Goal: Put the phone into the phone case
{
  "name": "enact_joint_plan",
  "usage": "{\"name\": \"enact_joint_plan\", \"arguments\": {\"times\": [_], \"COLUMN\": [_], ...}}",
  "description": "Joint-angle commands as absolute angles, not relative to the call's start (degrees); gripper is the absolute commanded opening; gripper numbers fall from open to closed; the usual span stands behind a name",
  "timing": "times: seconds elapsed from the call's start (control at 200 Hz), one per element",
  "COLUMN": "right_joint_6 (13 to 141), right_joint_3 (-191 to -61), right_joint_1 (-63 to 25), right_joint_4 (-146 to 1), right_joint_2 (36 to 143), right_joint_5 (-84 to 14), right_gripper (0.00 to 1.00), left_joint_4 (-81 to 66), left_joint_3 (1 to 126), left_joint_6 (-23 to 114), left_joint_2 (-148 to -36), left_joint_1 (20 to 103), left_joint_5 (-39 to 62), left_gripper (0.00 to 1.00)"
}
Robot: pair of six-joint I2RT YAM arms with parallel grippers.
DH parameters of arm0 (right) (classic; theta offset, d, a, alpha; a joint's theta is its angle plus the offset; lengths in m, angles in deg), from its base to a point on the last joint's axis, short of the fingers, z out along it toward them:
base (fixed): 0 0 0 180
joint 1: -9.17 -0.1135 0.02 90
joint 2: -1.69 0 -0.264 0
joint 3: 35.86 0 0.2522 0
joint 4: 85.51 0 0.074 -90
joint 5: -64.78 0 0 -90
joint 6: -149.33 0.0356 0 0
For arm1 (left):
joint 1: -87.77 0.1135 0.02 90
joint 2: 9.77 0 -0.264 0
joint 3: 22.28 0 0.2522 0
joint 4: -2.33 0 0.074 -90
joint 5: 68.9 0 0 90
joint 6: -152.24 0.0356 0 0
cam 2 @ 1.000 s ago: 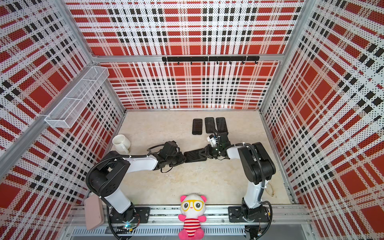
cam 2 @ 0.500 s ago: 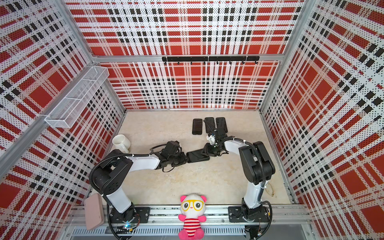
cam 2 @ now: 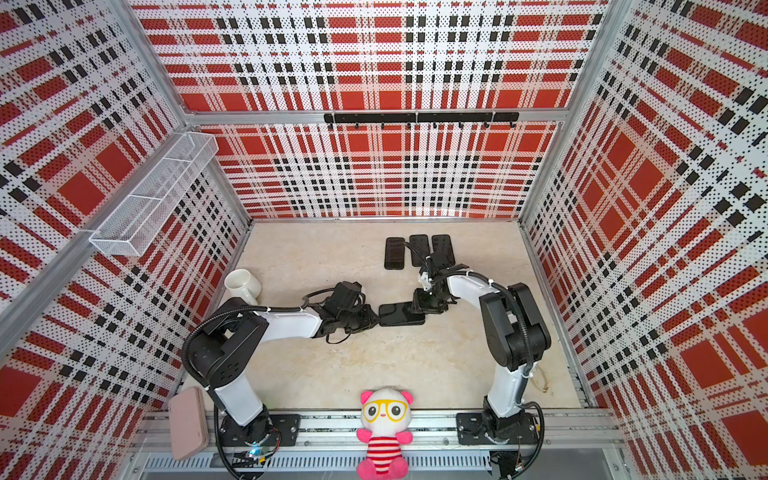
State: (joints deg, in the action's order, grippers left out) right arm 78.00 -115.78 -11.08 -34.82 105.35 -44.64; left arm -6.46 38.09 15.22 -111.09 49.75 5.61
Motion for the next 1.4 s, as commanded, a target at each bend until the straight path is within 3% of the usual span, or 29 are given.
{"name": "enact_joint_plan", "arguments": {"times": [0.0, 0.225, 0.531, 0.867, 1.017, 1.393], "right_joint_6": [75.94, 75.63, 76.96, 77.37, 77.52, 78.21], "right_joint_3": [-117.34, -116.61, -110.74, -109.21, -109.01, -106.94], "right_joint_1": [-11.41, -11.10, -10.14, -9.76, -9.78, -9.82], "right_joint_4": [-30.41, -29.29, -33.37, -36.41, -37.16, -37.58], "right_joint_2": [102.12, 100.41, 99.32, 100.79, 101.91, 102.80], "right_joint_5": [-39.25, -37.83, -43.10, -43.23, -43.47, -44.64], "right_gripper": [0.49, 0.50, 0.29, 0.25, 0.24, 0.15], "left_joint_4": [-6.69, -6.34, -5.81, -5.85, -9.05, -9.11], "left_joint_3": [40.22, 41.85, 42.55, 42.26, 42.97, 42.72], "left_joint_6": [16.28, 16.32, 16.54, 16.89, 18.91, 19.71], "left_joint_2": [-111.90, -112.56, -115.42, -113.36, -110.77, -114.76], "left_joint_1": [49.43, 49.54, 49.53, 50.12, 51.68, 50.87], "left_joint_5": [5.02, 4.38, 4.39, 4.48, 6.41, 6.90], "left_gripper": [0.20, 0.20, 0.20, 0.20, 0.25, 0.26]}}
